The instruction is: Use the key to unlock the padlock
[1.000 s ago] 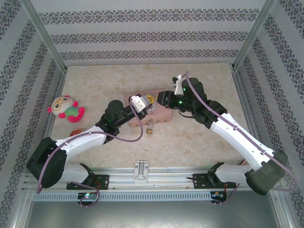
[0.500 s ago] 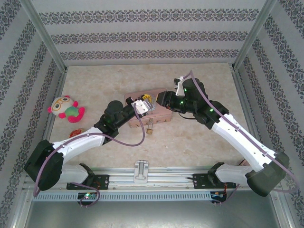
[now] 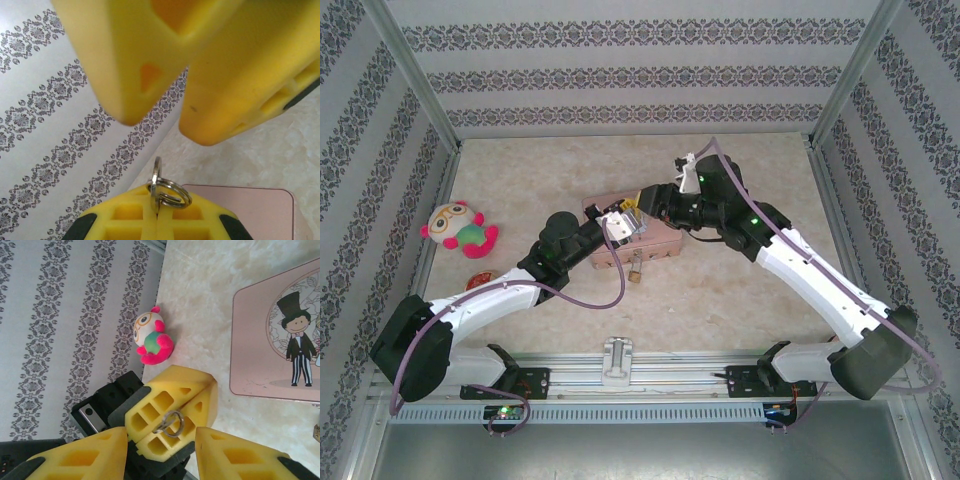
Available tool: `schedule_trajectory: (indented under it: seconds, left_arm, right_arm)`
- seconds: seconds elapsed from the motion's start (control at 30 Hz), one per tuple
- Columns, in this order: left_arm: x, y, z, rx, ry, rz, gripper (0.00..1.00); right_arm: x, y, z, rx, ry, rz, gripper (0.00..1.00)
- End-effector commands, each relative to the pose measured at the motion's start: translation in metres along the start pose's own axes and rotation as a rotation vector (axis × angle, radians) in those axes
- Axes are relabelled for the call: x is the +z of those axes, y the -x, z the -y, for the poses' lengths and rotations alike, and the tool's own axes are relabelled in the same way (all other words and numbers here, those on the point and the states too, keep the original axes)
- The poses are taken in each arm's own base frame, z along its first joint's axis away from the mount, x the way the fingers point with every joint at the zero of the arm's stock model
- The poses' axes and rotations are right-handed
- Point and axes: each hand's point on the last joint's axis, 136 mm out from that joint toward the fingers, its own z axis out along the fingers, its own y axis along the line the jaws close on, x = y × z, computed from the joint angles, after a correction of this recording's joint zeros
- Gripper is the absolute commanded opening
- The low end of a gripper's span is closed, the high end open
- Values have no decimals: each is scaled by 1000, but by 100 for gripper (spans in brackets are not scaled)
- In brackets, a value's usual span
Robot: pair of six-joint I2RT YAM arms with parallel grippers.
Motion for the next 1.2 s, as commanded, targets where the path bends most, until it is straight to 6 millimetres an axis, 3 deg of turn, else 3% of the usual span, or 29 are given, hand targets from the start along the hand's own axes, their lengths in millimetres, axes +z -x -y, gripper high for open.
schedule_trajectory:
  seconds: [0.0,0.57,0.87,0.93,1.17]
  left_arm:
    - [-4,8,6,21,-17,20,0]
    - [-2,2,10,32,-23,4,0]
    - [-7,2,8,49,-6,-2,0]
    - [-8,3,8,42,-6,3,8]
    - [-21,16,15,-36,-66,38,58]
  right_arm:
    - [2,0,-21,-21,58,-19,39]
    - [20,-8,-20,-13,53,-79,25]
    - [21,-6,-6,-14,1,-68,1]
    - [18,-4,-2,-20,-13,-55,0]
    - [5,4,16,-62,-53,1,0]
